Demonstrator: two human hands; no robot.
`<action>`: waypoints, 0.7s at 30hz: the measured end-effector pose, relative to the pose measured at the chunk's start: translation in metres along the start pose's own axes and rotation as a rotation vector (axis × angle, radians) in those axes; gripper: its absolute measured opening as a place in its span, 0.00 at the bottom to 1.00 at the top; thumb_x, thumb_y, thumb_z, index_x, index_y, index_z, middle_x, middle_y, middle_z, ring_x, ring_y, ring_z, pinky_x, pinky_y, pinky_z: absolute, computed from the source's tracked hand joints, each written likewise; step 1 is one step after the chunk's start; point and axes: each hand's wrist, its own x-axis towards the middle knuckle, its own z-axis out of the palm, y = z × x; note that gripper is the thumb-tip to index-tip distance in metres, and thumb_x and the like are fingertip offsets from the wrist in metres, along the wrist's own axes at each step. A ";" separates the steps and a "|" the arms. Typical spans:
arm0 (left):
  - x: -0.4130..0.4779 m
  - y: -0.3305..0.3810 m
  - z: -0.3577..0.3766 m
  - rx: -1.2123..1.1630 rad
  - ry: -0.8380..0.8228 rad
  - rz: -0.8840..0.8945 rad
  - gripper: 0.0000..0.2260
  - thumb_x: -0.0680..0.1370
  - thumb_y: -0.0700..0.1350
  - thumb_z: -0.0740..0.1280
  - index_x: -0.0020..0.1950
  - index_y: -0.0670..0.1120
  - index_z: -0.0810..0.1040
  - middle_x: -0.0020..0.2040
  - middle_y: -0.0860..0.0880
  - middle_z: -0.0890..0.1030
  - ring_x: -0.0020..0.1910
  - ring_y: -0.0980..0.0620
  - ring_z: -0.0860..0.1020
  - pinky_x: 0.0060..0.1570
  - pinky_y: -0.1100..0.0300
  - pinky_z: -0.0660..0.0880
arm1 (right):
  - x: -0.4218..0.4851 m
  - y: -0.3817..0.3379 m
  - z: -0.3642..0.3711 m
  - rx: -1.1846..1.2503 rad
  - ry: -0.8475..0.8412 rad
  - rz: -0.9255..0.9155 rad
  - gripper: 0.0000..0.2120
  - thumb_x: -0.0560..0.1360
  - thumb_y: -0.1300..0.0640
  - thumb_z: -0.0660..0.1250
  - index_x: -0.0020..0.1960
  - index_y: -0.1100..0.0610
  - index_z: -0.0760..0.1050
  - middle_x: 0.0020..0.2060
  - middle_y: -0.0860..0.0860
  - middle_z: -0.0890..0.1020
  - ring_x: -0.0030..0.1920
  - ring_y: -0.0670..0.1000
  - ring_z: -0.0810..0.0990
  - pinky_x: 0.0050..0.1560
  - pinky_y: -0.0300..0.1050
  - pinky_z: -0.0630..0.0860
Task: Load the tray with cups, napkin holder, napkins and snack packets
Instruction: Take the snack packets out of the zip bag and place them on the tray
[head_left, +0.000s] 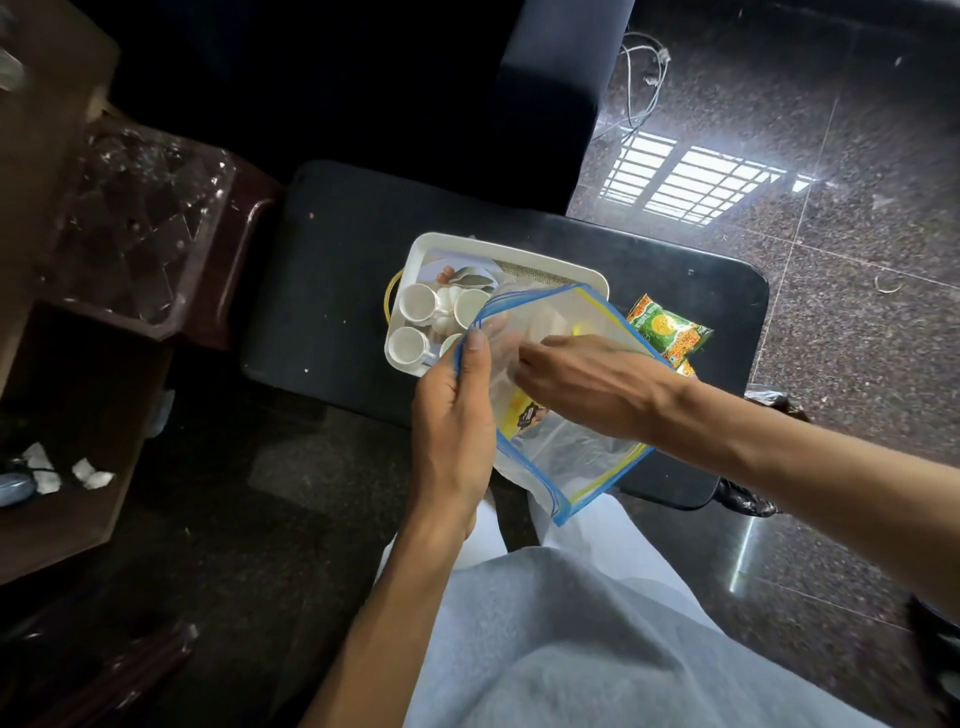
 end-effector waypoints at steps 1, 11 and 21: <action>0.001 -0.001 -0.002 0.006 0.006 -0.006 0.15 0.87 0.49 0.56 0.65 0.49 0.80 0.62 0.47 0.85 0.63 0.55 0.83 0.65 0.57 0.78 | -0.006 -0.002 -0.004 0.035 0.057 0.017 0.04 0.74 0.64 0.69 0.43 0.61 0.74 0.35 0.54 0.72 0.32 0.56 0.75 0.30 0.46 0.71; 0.001 0.002 -0.011 0.024 -0.022 -0.012 0.18 0.87 0.51 0.57 0.68 0.43 0.79 0.60 0.46 0.86 0.61 0.49 0.84 0.65 0.46 0.79 | -0.048 -0.011 -0.040 0.392 0.350 0.101 0.11 0.80 0.51 0.68 0.50 0.59 0.81 0.52 0.54 0.83 0.45 0.57 0.84 0.42 0.50 0.80; -0.002 -0.011 -0.002 0.289 -0.181 0.064 0.16 0.82 0.57 0.59 0.66 0.59 0.81 0.59 0.58 0.85 0.63 0.58 0.82 0.66 0.46 0.78 | -0.048 -0.002 -0.032 0.091 0.354 -0.077 0.03 0.79 0.63 0.68 0.52 0.58 0.79 0.40 0.55 0.83 0.41 0.59 0.82 0.46 0.51 0.79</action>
